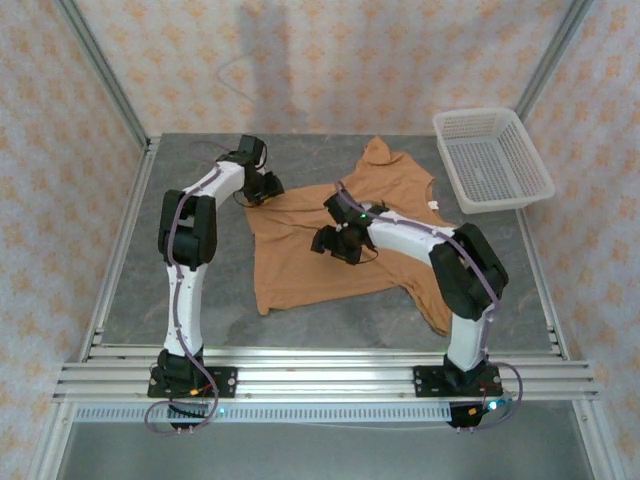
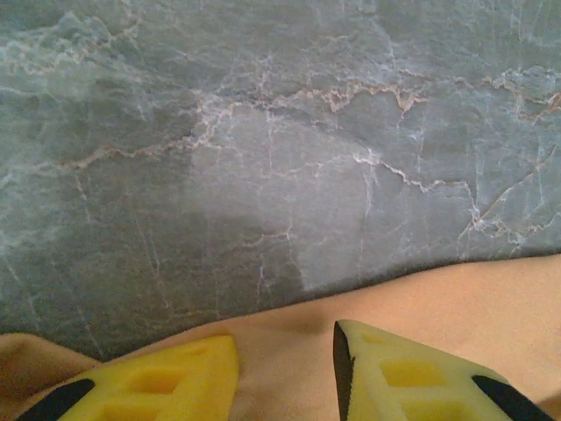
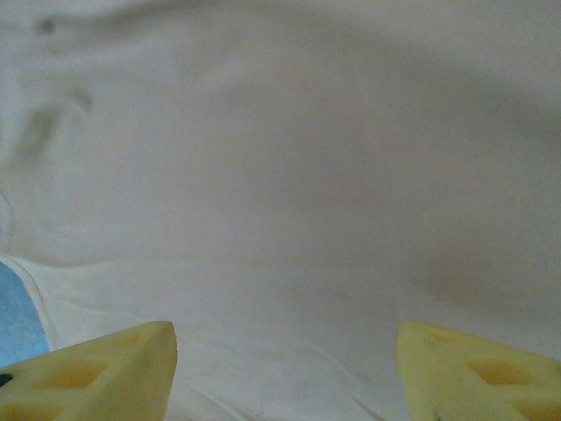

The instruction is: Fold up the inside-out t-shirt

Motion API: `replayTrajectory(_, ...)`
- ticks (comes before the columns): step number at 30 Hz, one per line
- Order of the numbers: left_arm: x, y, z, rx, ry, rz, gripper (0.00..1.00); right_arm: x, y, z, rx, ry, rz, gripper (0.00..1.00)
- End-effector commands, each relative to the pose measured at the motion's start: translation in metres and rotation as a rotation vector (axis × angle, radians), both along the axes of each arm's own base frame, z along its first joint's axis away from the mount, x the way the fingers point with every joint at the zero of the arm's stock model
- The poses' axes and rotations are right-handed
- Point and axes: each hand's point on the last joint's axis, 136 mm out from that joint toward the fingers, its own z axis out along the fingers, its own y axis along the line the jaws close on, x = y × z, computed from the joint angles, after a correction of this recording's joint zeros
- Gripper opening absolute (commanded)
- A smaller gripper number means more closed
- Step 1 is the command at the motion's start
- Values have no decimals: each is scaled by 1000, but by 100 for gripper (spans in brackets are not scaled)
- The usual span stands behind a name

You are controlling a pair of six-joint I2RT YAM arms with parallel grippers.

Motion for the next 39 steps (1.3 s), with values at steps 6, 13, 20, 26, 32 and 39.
replayTrajectory(6, 16, 34, -51, 57, 106, 87, 34, -57, 22, -33, -26, 81, 51, 66)
replayTrajectory(13, 45, 31, -46, 37, 75, 108, 32, -92, 34, -36, -17, 118, 92, 66)
replayTrajectory(20, 53, 29, 16, 49, -10, 69, 36, -52, 41, 7, -61, -23, 81, 67)
replayTrajectory(26, 6, 60, 116, 207, -143, 110, 48, 28, -8, 68, -54, -155, -79, 69)
replayTrajectory(32, -74, 15, 107, 33, -126, 67, 49, 111, -90, 56, -126, -156, -227, 69)
replayTrajectory(39, -144, -34, 43, -86, -3, 1, 48, 180, -139, 17, -175, -96, -310, 68)
